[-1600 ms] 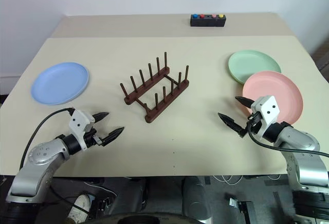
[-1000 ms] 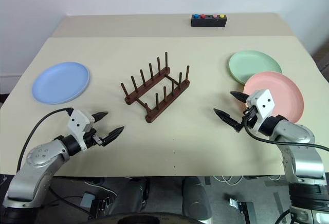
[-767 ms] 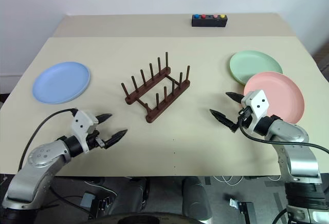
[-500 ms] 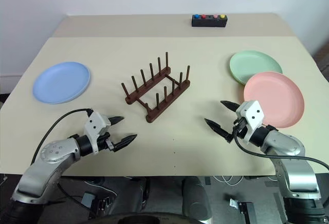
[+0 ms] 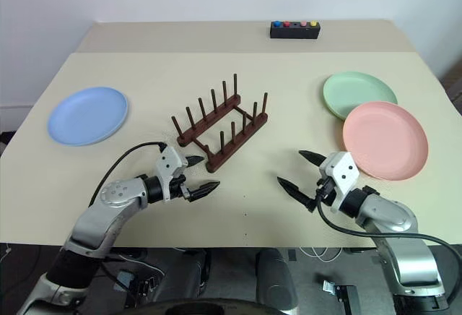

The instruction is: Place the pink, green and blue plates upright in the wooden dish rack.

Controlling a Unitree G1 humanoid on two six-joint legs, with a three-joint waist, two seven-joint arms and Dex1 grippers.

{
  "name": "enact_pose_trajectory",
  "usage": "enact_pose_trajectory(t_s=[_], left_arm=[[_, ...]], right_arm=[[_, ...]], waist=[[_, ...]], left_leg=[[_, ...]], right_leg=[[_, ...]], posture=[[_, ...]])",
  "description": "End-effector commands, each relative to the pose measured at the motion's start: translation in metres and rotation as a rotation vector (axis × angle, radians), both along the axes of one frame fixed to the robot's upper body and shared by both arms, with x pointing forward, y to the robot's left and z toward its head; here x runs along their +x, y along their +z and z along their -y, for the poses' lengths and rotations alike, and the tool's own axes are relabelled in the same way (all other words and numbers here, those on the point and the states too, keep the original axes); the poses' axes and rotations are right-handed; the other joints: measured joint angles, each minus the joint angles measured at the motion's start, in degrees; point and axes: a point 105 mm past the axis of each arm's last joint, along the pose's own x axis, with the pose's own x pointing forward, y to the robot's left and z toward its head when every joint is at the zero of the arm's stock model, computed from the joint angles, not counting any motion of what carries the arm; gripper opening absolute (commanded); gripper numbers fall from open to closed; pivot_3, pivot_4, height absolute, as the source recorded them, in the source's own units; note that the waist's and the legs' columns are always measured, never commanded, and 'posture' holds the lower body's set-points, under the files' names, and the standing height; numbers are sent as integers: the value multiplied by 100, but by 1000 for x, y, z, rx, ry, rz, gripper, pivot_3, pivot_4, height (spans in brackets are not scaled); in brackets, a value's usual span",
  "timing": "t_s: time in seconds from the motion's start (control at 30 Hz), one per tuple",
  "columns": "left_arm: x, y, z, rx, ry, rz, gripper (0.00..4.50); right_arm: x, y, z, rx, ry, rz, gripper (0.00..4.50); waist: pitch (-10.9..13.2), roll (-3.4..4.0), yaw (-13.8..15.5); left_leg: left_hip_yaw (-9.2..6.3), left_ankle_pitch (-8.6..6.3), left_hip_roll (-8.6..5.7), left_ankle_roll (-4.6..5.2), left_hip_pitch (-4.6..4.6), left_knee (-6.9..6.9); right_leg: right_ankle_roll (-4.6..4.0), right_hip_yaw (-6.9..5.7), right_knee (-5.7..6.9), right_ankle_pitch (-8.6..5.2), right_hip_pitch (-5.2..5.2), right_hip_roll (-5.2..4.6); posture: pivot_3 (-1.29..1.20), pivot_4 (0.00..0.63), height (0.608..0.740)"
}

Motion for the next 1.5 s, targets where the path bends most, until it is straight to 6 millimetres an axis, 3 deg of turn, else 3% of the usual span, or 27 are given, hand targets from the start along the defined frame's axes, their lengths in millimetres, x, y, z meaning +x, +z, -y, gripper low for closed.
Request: enact_pose_trajectory(t_s=[0.03,0.13,0.33,0.6,0.93,1.5], left_arm=[[1,-19,4,20,18,-42,4500],[4,-19,6,6,27,-34,3657],[7,-20,5,-3,28,-27,790],[14,-15,5,9,-24,16,748],[35,15,23,85,-415,61,748],[62,11,45,178,-584,112,748]], right_arm=[[-2,13,-3,-9,14,60,4474],[-2,14,-2,-10,15,63,4500],[-2,14,-2,-9,14,67,4500],[-3,14,-3,-7,13,65,4500],[-7,6,-9,-26,44,18,4500],[-15,6,-3,-36,-8,8,4500]], waist=[[-2,3,3],[-4,3,2],[-6,7,2],[-9,11,7],[-7,8,-7],[-2,0,-10]], left_leg=[[0,0,0,0,4,0],[0,0,0,0,23,-1],[0,0,0,0,29,-7],[0,0,-1,0,35,-4],[-2,0,-3,0,16,-5],[-7,0,-6,1,-19,-1]], right_leg=[[0,0,-1,0,5,0],[-1,0,-2,-2,23,0],[4,1,-4,-4,27,-1],[3,1,-3,-5,33,-1],[8,-3,-4,-4,20,0],[29,-4,-2,5,-12,0]], posture=[[0,150,740],[0,150,740],[0,150,740],[0,150,740],[0,150,740],[0,150,740]])
